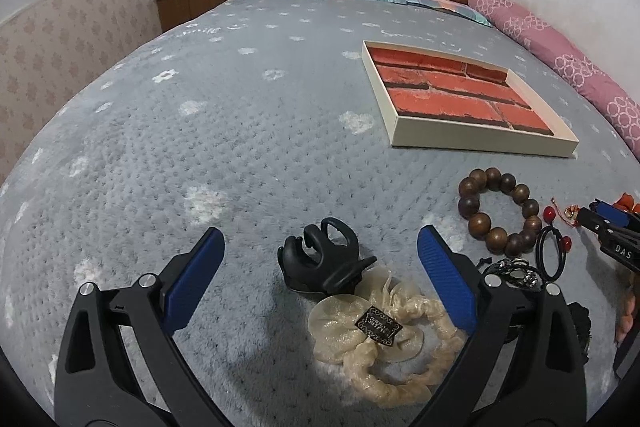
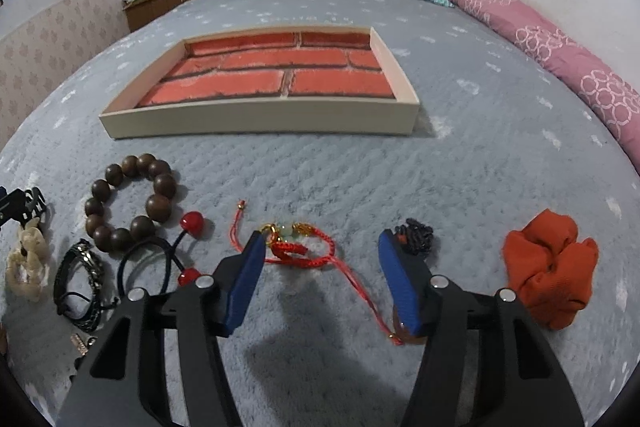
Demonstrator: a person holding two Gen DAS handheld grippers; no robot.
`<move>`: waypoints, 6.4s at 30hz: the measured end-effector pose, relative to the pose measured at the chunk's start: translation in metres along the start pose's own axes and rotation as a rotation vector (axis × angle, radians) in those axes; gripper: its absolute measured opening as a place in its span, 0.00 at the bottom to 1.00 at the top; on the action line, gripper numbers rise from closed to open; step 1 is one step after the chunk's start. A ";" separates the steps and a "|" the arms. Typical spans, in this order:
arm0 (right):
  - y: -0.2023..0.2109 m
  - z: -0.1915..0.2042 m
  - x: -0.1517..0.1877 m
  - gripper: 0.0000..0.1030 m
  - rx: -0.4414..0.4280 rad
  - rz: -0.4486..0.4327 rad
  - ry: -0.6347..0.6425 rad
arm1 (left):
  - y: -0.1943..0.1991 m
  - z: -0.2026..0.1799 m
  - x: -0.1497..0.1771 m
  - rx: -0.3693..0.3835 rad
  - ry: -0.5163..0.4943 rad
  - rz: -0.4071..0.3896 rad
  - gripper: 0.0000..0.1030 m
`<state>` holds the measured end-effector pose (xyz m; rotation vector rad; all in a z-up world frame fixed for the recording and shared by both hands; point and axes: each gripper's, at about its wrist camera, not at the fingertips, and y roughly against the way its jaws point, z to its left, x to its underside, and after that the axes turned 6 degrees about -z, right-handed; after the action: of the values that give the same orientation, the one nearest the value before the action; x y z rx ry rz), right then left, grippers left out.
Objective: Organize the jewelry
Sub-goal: 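Reach the left tool to the black claw clip while the right tool reaches the red string charm, then close the left tool on the claw clip while the right tool grips the red charm, then carry both held items over the brick-lined tray and lower them in, then open both tools to release the clip and charm into the tray, then move the left tool to the black cord bracelets while the right tool approaches the pendant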
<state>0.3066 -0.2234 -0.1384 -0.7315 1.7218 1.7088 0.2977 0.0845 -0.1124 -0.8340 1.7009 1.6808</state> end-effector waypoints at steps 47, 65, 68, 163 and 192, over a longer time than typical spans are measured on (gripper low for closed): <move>-0.007 -0.009 0.009 0.10 -0.097 0.011 -0.039 | -0.030 0.018 0.013 0.029 0.103 0.125 0.55; -0.001 -0.005 0.004 0.08 -0.112 0.006 -0.009 | -0.022 0.029 0.004 0.052 0.164 0.115 0.48; 0.004 0.000 0.000 0.08 -0.107 -0.010 0.022 | -0.018 0.029 -0.001 0.050 0.156 0.103 0.48; -0.173 -0.024 -0.203 0.55 -0.005 -0.047 -0.068 | -0.192 -0.134 -0.188 0.069 -0.022 0.023 0.80; 0.060 -0.041 -0.084 0.87 0.092 -0.237 -0.018 | 0.036 -0.091 -0.096 -0.015 -0.034 -0.169 0.95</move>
<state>0.3167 -0.2657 -0.0359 -0.8386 1.6191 1.4627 0.3312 -0.0040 -0.0132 -0.9238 1.5508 1.5864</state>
